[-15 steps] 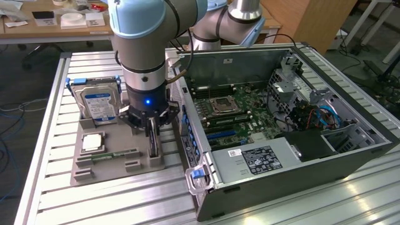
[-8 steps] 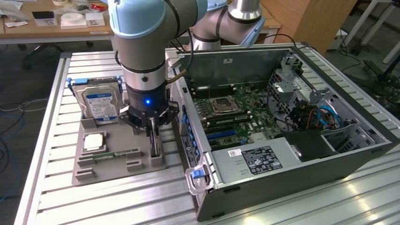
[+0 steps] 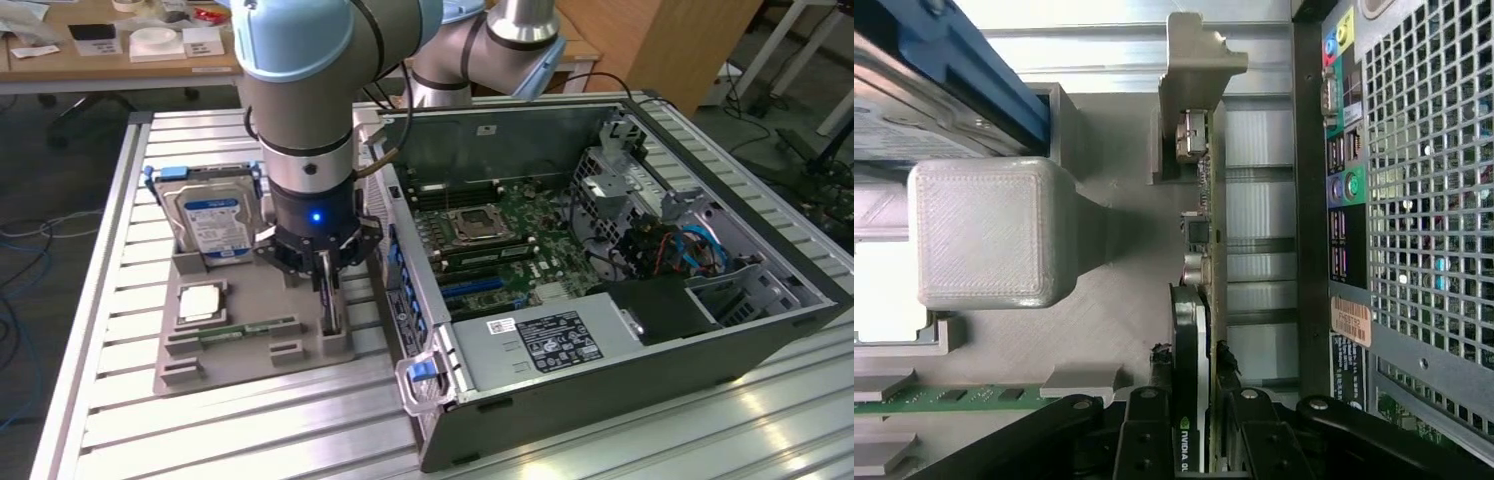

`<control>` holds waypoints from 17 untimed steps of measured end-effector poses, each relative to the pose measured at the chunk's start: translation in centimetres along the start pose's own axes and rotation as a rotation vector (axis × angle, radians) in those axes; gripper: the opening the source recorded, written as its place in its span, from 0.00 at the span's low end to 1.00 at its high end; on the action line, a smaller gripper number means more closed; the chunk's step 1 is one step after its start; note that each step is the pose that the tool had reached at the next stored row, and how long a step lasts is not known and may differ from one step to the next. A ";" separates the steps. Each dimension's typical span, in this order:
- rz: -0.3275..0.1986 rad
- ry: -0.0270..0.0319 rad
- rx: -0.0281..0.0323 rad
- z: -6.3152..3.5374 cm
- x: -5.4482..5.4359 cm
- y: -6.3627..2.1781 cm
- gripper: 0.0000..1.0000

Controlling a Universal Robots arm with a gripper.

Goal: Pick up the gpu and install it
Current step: 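Pick up the gpu and move the gpu toward the slot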

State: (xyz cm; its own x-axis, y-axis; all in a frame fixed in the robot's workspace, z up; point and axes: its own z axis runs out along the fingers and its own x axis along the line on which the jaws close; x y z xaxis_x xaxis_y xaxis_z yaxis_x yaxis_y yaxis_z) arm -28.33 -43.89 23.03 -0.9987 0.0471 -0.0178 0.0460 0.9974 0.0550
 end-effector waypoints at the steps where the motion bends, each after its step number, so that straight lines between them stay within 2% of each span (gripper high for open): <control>1: -0.011 0.0006 -0.0002 0.00 0.0 0.00 0.27; 17: -0.018 0.0004 -0.0011 -0.01 0.0 0.01 0.27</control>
State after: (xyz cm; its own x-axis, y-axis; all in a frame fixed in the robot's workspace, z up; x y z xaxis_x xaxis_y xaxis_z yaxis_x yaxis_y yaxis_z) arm -28.32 -43.88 23.04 -0.9994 0.0294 -0.0184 0.0283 0.9980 0.0558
